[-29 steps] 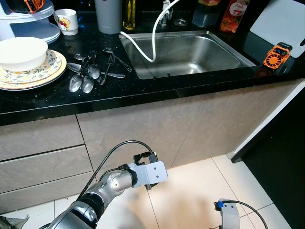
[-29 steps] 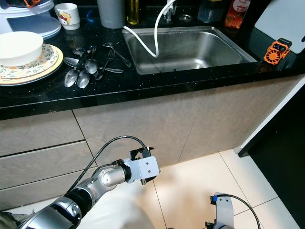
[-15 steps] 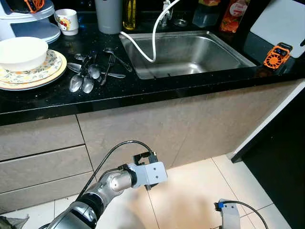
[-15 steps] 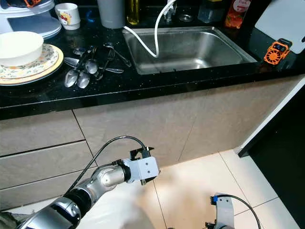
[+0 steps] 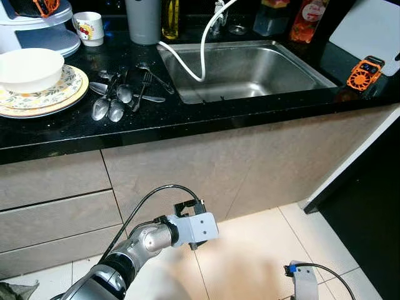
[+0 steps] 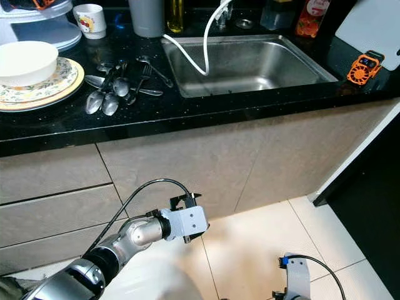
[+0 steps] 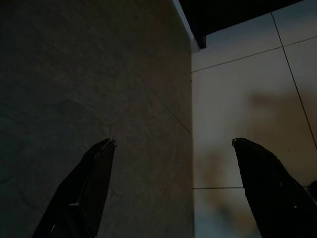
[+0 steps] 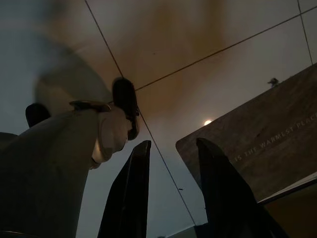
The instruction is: Kitchen organization
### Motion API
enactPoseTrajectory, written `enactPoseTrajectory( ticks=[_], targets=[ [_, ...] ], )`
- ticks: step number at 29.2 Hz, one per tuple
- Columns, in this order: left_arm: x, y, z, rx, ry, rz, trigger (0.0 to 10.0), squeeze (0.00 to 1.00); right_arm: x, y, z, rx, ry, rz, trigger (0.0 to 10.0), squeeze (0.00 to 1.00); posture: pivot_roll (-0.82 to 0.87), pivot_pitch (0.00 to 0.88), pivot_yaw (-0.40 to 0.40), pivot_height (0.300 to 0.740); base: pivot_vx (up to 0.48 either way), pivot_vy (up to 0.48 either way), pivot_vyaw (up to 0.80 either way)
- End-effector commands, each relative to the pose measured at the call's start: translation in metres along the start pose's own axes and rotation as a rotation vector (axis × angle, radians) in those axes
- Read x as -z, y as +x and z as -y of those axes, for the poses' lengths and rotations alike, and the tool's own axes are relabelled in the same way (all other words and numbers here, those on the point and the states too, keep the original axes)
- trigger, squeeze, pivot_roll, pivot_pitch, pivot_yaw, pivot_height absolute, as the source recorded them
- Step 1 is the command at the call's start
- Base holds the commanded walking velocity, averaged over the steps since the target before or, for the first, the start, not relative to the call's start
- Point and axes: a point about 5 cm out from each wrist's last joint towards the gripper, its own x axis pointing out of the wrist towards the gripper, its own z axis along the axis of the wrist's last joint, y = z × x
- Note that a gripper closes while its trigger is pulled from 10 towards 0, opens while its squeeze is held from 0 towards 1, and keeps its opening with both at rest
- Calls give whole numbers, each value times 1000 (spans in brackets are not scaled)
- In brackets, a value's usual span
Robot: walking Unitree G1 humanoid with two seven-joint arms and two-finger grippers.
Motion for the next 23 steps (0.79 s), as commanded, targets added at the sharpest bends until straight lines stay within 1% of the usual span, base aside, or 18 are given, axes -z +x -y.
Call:
enactPoseTrajectory(
  ticks=[1, 17, 23],
  targets=[
    [2, -1, 6, 22, -9, -1, 10000, 0, 7, -1, 4, 11, 14, -22, 10000, 0, 82, 82, -57, 740, 0, 0, 0],
    [3, -2, 6, 21, -18, -4, 10000, 0, 3, 0, -1, 1, 16, -16, 10000, 0, 116, 93, -51, 740, 0, 0, 0],
    [2, 0, 6, 20, -21, -3, 10000, 0, 3, 0, 0, 2, 16, -16, 10000, 0, 114, 91, -50, 740, 0, 0, 0]
  ],
)
